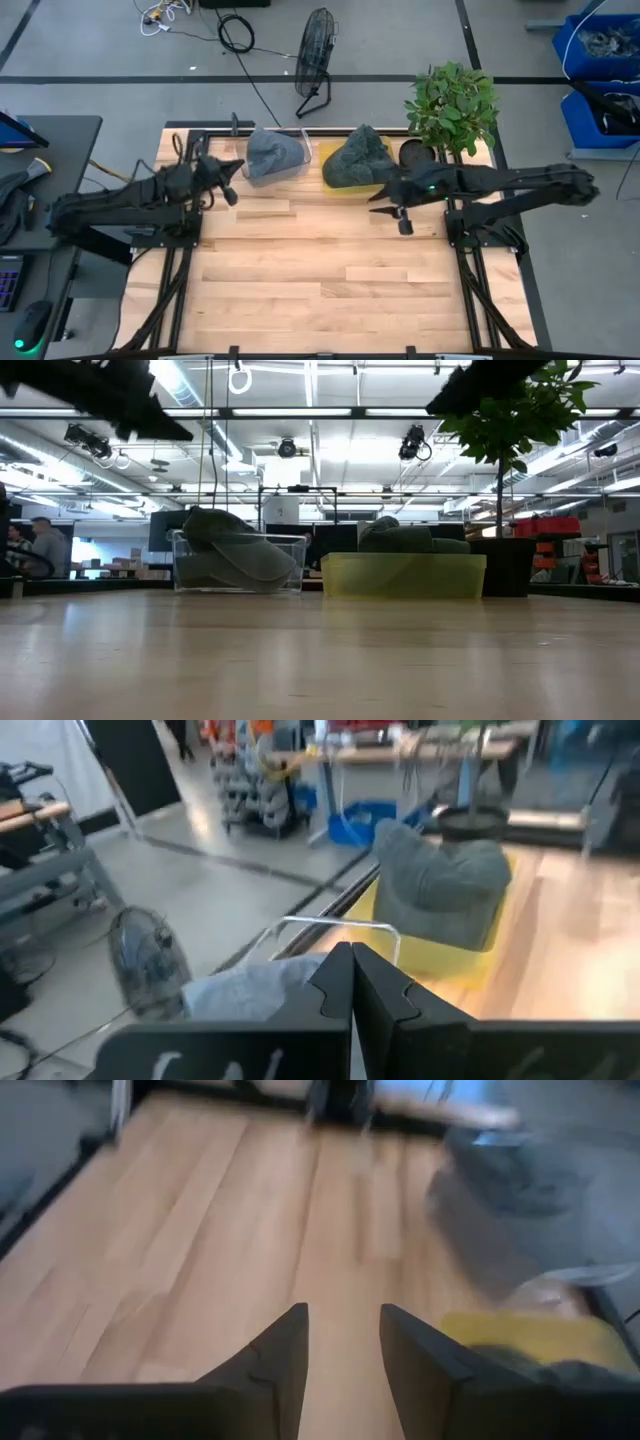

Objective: Pick & Place hat
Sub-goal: Return to Home Position

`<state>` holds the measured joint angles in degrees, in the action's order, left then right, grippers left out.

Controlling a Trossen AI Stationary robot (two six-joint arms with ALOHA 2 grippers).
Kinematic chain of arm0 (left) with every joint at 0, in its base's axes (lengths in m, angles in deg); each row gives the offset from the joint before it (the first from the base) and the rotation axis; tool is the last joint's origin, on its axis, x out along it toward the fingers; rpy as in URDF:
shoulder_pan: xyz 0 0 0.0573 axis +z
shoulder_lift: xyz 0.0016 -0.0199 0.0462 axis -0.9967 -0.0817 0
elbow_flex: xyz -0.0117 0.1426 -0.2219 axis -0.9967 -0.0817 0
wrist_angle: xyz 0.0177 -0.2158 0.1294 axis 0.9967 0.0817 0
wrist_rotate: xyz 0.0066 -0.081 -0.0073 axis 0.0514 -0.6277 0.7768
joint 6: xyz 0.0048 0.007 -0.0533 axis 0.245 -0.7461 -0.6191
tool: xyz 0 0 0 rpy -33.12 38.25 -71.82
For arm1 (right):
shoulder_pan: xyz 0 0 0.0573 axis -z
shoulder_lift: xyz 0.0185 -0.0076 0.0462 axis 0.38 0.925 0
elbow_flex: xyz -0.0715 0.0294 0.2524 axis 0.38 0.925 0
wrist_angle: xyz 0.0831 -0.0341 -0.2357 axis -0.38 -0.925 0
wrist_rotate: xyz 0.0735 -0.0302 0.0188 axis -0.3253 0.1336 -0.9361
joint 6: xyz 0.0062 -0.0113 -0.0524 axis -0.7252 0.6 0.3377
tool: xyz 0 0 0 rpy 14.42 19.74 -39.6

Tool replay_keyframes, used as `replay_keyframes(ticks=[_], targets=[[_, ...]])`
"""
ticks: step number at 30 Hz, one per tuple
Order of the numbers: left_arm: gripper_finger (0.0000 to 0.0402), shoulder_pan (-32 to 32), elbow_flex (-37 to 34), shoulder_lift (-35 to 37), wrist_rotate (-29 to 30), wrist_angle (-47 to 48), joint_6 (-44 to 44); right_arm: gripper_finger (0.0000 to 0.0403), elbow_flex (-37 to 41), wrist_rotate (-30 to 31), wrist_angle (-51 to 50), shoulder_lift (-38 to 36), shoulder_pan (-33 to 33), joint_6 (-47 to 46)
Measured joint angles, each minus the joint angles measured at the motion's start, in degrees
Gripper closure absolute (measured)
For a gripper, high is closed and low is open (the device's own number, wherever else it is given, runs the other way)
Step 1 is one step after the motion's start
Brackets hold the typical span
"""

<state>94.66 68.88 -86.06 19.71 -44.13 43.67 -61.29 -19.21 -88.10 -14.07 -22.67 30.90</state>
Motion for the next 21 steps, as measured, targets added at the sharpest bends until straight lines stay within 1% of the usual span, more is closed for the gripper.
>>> replay_keyframes(ticks=[4, 7, 9, 10, 11, 13, 16, 21], targets=[[0.0399, -2.3, -13.1, 4.1, -0.1, -14.7, 0.2, 0.0273, 13.7, -0.9, 17.8, -7.9, 2.3, -2.8], [0.0399, -3.1, -21.4, 5.8, -0.1, -29.2, -1.7, 0.0273, 23.0, -4.2, 30.2, -11.5, 3.6, -7.3], [0.0399, -3.4, -25.8, 6.2, 0.0, -39.6, -1.7, 0.0273, 28.3, -6.8, 37.9, -12.8, 4.1, -10.4], [0.0399, -3.5, -27.6, 6.2, 0.0, -43.7, -1.3, 0.0273, 30.3, -7.3, 41.0, -13.4, 4.2, -11.6], [0.0399, -3.5, -28.3, 6.1, 0.1, -45.5, -0.7, 0.0273, 32.0, -7.3, 43.4, -13.9, 4.3, -12.4], [0.0399, -3.6, -28.1, 6.5, 0.9, -45.8, 0.3, 0.0273, 34.5, -6.6, 44.9, -15.4, 4.6, -13.3], [0.0399, -3.6, -27.6, 7.0, 1.2, -46.7, 1.8, 0.0273, 36.1, -5.8, 43.9, -18.8, 5.1, -14.5], [0.0399, -3.8, -27.8, 8.8, 1.1, -46.2, 1.4, 0.0273, 36.6, -6.0, 37.4, -27.6, 5.1, -11.9]])
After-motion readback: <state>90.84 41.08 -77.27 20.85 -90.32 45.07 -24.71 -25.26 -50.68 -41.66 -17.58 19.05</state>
